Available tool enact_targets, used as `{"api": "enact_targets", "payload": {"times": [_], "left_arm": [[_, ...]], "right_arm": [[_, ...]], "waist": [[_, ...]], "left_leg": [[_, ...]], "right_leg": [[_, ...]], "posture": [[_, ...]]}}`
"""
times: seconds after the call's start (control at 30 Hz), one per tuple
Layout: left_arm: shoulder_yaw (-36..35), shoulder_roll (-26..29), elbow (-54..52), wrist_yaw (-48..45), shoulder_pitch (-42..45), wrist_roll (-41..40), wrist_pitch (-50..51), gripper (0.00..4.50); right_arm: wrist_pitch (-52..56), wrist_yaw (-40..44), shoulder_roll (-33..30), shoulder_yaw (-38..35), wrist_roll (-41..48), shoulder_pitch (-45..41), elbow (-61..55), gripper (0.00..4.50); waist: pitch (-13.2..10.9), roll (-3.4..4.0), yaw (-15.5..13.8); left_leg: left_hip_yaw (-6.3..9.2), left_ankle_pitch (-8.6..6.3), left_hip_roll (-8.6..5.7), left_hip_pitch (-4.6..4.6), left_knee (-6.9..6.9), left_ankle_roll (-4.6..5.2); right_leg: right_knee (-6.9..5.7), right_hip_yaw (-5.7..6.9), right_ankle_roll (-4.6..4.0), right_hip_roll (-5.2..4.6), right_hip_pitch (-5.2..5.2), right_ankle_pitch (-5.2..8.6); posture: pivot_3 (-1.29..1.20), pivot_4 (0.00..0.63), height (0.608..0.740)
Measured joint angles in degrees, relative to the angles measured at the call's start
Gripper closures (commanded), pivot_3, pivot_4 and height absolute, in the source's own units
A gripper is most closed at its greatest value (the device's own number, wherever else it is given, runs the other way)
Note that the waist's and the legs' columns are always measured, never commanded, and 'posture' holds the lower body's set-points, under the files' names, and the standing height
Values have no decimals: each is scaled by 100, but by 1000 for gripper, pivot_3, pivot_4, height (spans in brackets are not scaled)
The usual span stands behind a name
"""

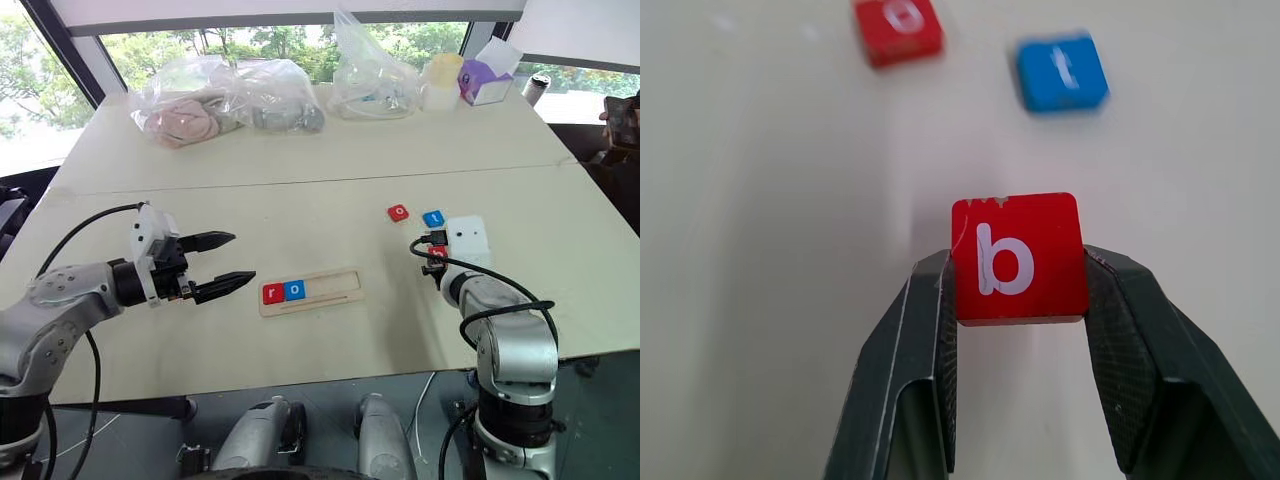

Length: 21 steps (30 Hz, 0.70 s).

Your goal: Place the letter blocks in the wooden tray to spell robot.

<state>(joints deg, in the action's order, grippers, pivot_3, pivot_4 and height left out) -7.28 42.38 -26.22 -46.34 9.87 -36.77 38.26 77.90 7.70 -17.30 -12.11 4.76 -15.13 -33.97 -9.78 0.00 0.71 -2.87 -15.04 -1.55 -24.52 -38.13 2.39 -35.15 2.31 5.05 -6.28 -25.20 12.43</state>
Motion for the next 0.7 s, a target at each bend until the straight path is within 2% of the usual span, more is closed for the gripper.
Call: {"api": "enact_targets", "payload": {"times": [0.2, 0.43, 0.7], "left_arm": [[152, -26, 138, -94, 178, 68, -55, 0], [172, -21, 136, -240, 187, 117, -162, 0], [85, -21, -40, -281, 222, -88, -148, 0]], "right_arm": [[158, -117, 295, -157, 41, 71, -14, 3339], [616, 116, 312, 27, 349, 156, -506, 3339], [766, 162, 350, 81, 460, 231, -527, 3339]], "waist": [[0, -1, -8], [0, -1, -6], [0, -2, -6]], "left_leg": [[2, 2, 19, 3, -4, -2], [2, 2, 26, 3, -4, -3], [2, 3, 26, 4, -5, -4]], "right_leg": [[-2, 4, 0, 36, 2, 0], [-3, 4, 0, 39, 2, 0], [-2, 4, 0, 38, 3, 0]], "posture": [[0, 150, 725], [0, 150, 725], [0, 150, 725]]}}
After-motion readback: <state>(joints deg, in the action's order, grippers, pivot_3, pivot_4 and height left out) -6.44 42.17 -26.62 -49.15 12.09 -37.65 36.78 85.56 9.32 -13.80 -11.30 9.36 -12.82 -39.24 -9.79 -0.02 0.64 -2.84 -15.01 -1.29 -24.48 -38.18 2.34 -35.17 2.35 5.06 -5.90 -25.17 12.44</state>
